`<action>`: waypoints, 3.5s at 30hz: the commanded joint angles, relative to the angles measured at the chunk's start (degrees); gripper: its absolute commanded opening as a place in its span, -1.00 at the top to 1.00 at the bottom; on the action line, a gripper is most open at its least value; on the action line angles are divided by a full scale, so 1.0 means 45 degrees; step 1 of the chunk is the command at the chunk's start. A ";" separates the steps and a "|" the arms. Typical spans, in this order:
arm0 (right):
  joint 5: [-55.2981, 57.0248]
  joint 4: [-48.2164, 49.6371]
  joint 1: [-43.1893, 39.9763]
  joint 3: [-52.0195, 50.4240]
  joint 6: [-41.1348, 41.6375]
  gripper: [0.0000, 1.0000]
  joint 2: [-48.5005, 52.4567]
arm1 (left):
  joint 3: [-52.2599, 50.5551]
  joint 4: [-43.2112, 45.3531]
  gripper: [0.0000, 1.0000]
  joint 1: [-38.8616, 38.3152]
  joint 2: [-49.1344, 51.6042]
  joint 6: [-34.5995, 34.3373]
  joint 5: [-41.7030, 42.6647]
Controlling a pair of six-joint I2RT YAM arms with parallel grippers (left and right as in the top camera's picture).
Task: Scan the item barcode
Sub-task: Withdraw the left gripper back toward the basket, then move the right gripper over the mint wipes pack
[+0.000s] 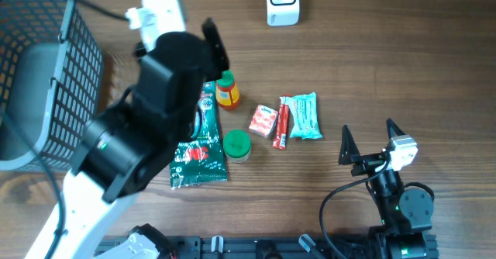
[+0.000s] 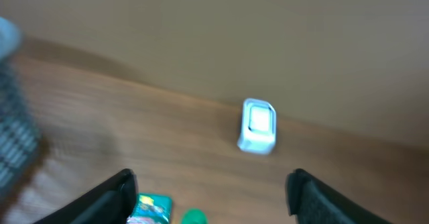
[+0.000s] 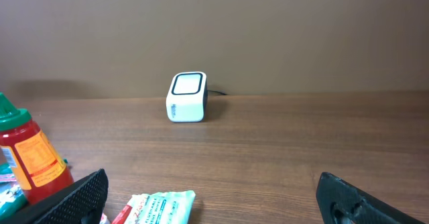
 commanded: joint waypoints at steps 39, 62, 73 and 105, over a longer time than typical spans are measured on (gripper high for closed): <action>-0.1797 0.0214 0.0029 -0.0010 0.2841 -0.99 -0.0112 | 0.0073 1.1783 -1.00 0.0151 -0.4498 1.1356 -0.6110; -0.6771 0.0359 0.0029 0.0092 1.1273 -0.99 0.0291 | -0.2973 0.7694 -1.00 0.3657 -0.9083 0.7291 -0.1345; -0.5532 -0.3308 0.0029 0.4133 0.6960 -0.99 0.4823 | -0.5382 0.6980 -1.00 0.7805 -1.3279 0.4410 0.2113; -0.0427 -1.0739 0.1768 1.1672 0.6426 -1.00 1.4644 | -0.8806 0.0544 -1.00 0.8990 -1.2522 0.3293 0.4469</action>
